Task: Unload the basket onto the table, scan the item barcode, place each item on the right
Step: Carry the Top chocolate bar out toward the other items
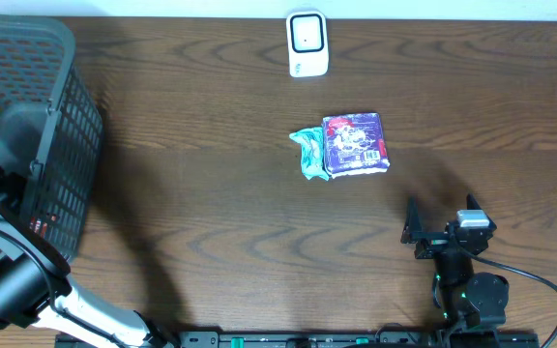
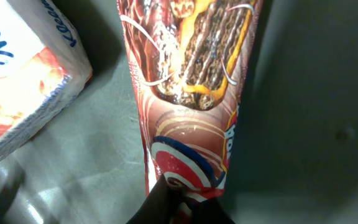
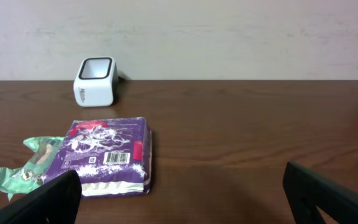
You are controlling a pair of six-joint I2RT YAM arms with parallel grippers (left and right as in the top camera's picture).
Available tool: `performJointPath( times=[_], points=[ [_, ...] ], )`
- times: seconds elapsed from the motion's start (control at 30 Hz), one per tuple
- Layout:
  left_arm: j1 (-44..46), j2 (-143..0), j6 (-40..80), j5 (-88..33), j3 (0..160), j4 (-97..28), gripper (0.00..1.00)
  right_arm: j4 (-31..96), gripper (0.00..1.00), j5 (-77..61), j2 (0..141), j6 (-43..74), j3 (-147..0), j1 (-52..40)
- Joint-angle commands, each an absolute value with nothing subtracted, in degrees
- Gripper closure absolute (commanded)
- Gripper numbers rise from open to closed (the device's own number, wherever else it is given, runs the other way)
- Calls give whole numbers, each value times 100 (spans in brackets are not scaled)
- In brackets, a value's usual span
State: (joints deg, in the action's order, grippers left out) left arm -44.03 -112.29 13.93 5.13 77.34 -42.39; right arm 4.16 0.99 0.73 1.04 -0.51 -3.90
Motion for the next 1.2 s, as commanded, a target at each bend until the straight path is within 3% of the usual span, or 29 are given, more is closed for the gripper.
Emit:
performJointPath(
  times=[0.0, 0.17, 0.3, 0.4, 0.77, 0.9, 1.0, 1.17],
  points=[
    [-4418, -11445, 1409, 480, 7599, -4355, 93, 425, 1, 93, 49, 163, -32, -427],
    [-4418, -10847, 1544, -475, 7660, -4283, 93, 425, 1, 93, 49, 163, -32, -427],
    [-4416, -9996, 2137, -2084, 7760, -3708, 93, 427, 1, 93, 49, 163, -32, -427],
    [-4388, -9373, 2622, -2652, 7760, -3177, 93, 425, 1, 93, 49, 163, -32, -427],
    [-3879, -7498, 3037, -2661, 7758, -2359, 93, 427, 1, 93, 49, 163, -32, -427],
    [-3050, -7293, 2884, -2657, 7758, -2213, 93, 425, 1, 93, 49, 163, -32, -427],
    [-2202, -7293, 2082, -2545, 7758, -2053, 93, 425, 1, 93, 49, 163, -32, -427],
    [-928, -7297, 1048, -843, 7758, -2226, 93, 425, 1, 93, 49, 163, -32, -427]
  ],
)
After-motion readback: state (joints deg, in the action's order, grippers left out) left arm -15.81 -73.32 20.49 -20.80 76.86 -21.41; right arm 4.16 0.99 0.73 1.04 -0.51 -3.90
